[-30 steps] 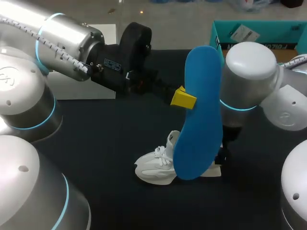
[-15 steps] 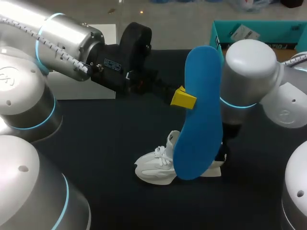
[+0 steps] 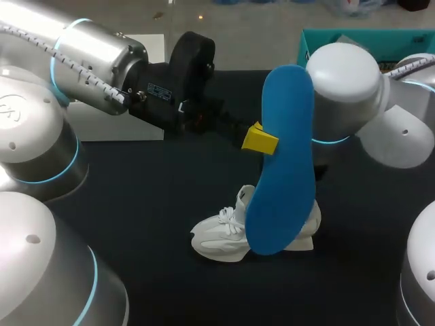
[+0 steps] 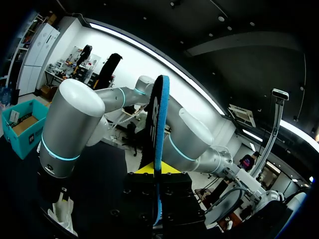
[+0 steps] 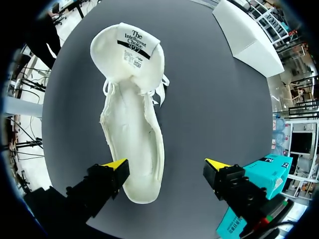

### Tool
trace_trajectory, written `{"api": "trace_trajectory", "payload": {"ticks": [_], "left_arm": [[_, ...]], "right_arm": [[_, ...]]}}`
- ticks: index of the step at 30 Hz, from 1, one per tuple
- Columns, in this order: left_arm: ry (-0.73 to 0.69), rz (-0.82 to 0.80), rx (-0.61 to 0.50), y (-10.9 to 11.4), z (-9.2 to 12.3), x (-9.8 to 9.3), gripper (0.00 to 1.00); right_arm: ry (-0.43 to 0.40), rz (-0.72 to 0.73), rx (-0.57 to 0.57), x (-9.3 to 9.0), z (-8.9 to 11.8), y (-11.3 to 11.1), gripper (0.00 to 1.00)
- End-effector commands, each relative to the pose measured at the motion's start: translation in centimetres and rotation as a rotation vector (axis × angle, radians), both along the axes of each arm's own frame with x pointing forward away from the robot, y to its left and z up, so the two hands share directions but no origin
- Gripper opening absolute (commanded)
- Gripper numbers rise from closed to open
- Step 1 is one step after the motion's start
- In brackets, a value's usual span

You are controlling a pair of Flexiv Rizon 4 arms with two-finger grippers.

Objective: Take the shoe out of the shoebox, open the shoe tongue, remove and reinsert the insole, then place the shoe into the shoebox

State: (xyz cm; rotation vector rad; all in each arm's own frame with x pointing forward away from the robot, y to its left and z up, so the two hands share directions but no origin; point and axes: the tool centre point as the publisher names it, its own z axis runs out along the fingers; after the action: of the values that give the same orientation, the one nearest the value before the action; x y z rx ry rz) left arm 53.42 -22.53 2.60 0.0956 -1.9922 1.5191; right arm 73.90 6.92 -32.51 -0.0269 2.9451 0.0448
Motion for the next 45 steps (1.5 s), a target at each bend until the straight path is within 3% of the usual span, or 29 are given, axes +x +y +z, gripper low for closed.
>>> {"api": "trace_trajectory", "payload": {"ticks": [1,10,12,15,16,32,38,41,45], "left_arm": [[0.000,0.001,-0.001,0.0,-0.1,-0.1,0.00],[0.000,0.001,-0.001,0.0,-0.1,-0.1,0.00],[0.000,0.001,-0.001,0.0,-0.1,-0.1,0.00],[0.000,0.001,-0.001,0.0,-0.1,-0.1,0.00],[0.000,0.001,-0.001,0.0,-0.1,-0.1,0.00],[0.000,0.001,-0.001,0.0,-0.1,-0.1,0.00],[0.000,0.001,-0.001,0.0,-0.1,-0.1,0.00],[0.000,0.001,-0.001,0.0,-0.1,-0.1,0.00],[0.000,0.001,-0.001,0.0,-0.1,-0.1,0.00]], "right_arm": [[0.027,0.015,-0.013,1.2,-2.8,2.3,1.00],[0.051,0.075,0.003,0.9,-5.1,5.6,0.98],[0.062,0.079,0.000,0.9,-5.6,6.0,0.76],[0.070,0.080,-0.003,0.5,-5.9,5.9,0.24],[0.073,0.079,-0.003,0.3,-6.0,5.5,0.00],[0.073,0.079,-0.003,0.3,-6.0,5.5,0.00],[0.072,-0.379,0.087,2.0,-2.3,5.9,0.00],[0.158,-0.641,0.093,2.6,-1.2,5.6,0.00],[0.210,-0.833,0.141,2.3,-0.2,5.5,0.00]]}}
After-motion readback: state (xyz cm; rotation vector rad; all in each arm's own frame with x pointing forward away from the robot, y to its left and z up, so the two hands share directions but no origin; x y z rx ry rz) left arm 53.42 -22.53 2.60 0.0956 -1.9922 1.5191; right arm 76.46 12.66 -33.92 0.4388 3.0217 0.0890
